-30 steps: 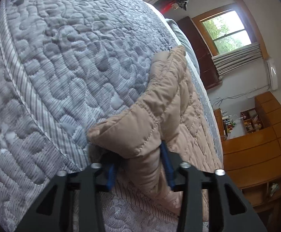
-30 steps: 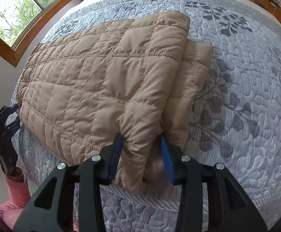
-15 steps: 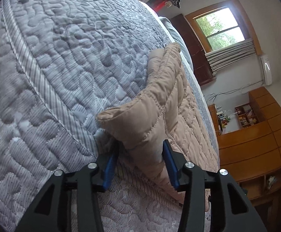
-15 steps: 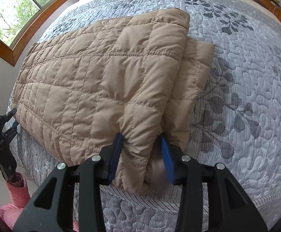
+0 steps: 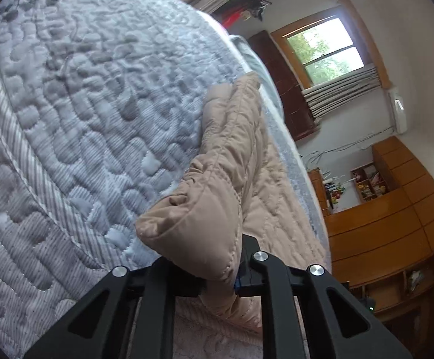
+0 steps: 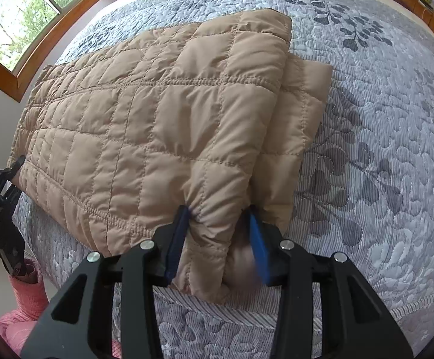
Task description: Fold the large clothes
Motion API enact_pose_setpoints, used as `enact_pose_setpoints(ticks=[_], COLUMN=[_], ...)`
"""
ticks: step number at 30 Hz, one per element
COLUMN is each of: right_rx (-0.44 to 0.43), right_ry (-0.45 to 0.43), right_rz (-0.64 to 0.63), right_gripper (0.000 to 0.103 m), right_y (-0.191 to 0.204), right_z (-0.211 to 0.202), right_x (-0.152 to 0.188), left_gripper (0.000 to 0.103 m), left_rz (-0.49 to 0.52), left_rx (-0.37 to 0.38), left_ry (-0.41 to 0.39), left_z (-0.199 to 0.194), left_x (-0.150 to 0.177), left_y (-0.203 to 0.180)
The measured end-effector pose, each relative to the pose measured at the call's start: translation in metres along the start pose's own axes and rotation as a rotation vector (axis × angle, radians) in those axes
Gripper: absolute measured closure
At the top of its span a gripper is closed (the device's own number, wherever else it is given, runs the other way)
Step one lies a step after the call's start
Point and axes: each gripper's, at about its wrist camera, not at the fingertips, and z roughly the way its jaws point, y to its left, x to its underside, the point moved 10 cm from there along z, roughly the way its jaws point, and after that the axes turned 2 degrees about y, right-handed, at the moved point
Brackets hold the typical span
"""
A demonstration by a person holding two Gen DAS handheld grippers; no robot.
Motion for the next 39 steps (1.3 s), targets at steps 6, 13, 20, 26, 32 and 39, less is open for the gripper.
enact_pose_setpoints(ticks=[6,13,20,26,32,39], right_rx=[0.025,0.039,0.025,0.006,0.009,-0.009], right_ry=[-0.009,-0.045,-0.051,-0.049,-0.049,-0.048], right_rz=[-0.017,-0.021,-0.003,0.015,0.012,0.018], right_gripper=[0.061,0.060,0.060,0.061,0.061,0.061], right_y=[0.001,0.001,-0.002,-0.008,-0.008,-0.006], right_z=[0.010,0.012,0.007,0.000,-0.003,-0.005], right_x=[-0.001,-0.001,0.005,0.008,0.009,0.011], left_gripper=[0.088,0.089,0.091,0.092,0.091,0.091], left_rz=[0.028,0.022,0.273,0.590,0.848,0.958], left_rx=[-0.034,-0.036,-0.064,-0.092,-0.079,-0.075], left_ry=[0.024,0.027,-0.120,-0.150,-0.080,0.074], left_z=[0.018,0.015,-0.026,-0.034,-0.010,0.047], left_x=[0.004,0.001,-0.001,0.023,0.073,0.122], left_y=[0.017,0.012,-0.054,-0.139,-0.207,-0.230])
